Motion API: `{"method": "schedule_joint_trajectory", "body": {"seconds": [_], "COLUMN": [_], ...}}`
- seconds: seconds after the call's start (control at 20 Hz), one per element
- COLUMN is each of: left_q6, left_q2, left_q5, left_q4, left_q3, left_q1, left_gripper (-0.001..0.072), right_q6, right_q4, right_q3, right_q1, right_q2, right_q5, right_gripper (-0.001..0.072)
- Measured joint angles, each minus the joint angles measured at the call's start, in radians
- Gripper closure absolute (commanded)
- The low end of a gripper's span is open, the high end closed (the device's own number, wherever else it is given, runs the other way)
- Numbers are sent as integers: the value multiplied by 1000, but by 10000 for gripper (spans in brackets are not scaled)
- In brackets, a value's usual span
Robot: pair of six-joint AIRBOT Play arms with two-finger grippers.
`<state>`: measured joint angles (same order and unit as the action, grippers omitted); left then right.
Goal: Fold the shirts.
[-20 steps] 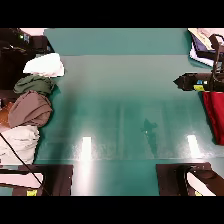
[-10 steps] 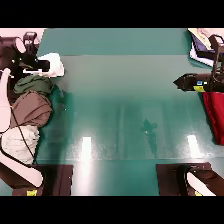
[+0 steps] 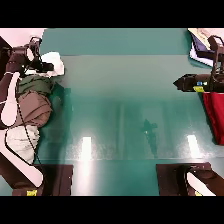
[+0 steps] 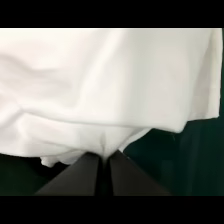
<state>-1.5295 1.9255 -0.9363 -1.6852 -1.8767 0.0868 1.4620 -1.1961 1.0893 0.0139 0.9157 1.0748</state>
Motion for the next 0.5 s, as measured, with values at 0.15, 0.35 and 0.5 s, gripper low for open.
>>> {"method": "schedule_joint_trajectory", "body": {"seconds": [0.15,0.35,0.5], "left_q6": [-1,67,180], "left_q2": [-12,-144,-305], "left_q5": [-36,-48,-64], "left_q4": [40,176,356], "left_q3": [-69,-183,-212], "left_q1": [0,-27,-70], "left_gripper": [678,677,677], "right_q6": [0,0,0], "right_q4": [0,0,0], "right_q3": [0,1,1], "right_q1": [0,0,0], "right_q2": [-1,-37,-94], "right_q5": [-8,-128,-272], "right_gripper": [696,696,696]}}
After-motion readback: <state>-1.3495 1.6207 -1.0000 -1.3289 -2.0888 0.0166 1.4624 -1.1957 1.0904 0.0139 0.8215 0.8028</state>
